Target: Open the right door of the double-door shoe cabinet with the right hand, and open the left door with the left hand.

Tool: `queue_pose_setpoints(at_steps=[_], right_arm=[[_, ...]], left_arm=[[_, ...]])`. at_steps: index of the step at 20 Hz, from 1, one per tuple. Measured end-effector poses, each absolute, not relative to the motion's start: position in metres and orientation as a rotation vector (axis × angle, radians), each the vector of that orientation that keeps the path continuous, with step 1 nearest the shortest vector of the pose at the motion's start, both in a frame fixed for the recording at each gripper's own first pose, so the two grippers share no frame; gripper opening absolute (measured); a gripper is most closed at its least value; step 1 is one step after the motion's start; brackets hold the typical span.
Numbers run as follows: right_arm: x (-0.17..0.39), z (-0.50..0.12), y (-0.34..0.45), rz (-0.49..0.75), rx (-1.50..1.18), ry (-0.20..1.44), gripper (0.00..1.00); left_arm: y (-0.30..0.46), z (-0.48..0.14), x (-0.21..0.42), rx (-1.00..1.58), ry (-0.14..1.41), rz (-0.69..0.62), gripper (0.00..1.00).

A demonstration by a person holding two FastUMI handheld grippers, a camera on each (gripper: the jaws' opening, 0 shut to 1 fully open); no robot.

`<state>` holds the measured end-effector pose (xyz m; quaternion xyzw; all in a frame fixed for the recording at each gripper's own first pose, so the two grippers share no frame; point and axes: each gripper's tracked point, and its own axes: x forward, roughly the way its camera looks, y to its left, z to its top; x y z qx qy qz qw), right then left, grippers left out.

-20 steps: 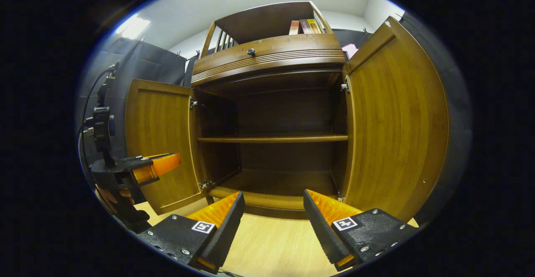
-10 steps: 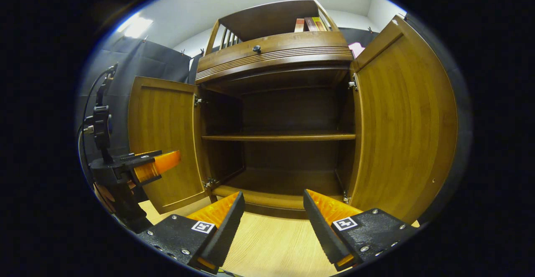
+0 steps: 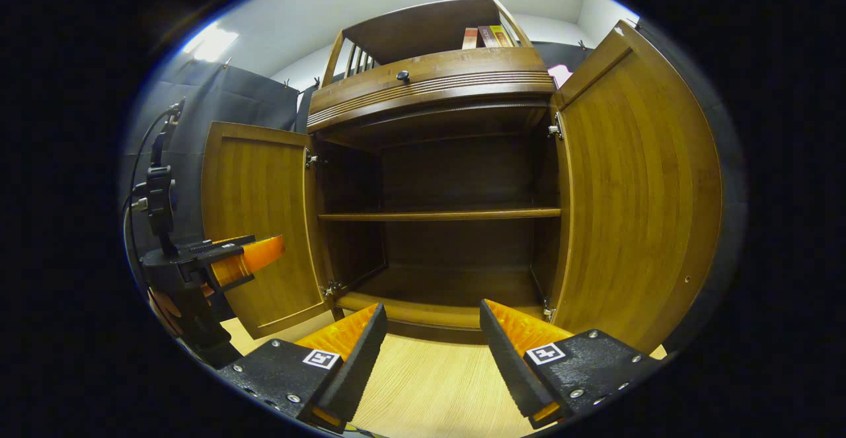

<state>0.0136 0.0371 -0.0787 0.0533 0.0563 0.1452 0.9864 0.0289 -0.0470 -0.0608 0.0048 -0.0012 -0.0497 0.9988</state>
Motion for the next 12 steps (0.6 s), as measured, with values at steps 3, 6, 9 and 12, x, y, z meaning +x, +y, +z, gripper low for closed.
queue_pose_setpoints(at_steps=[3,6,9,12], right_arm=[[0.0126,-0.0782,0.0361,0.289,0.109,0.111,0.98],[0.012,-0.0779,0.0359,0.288,0.109,0.11,0.87],[0.0123,-0.0776,0.0359,0.29,0.117,0.107,0.98],[0.0141,-0.0723,0.0361,0.291,0.13,0.084,0.87]], left_arm=[[-0.0499,-0.0581,0.0296,0.015,-0.011,-0.111,0.95],[-0.0512,-0.0565,0.0286,0.02,-0.018,-0.11,0.97],[-0.0506,-0.0537,0.0299,0.021,-0.024,-0.107,0.97],[-0.0532,-0.0512,0.032,0.028,-0.021,-0.105,0.95]])
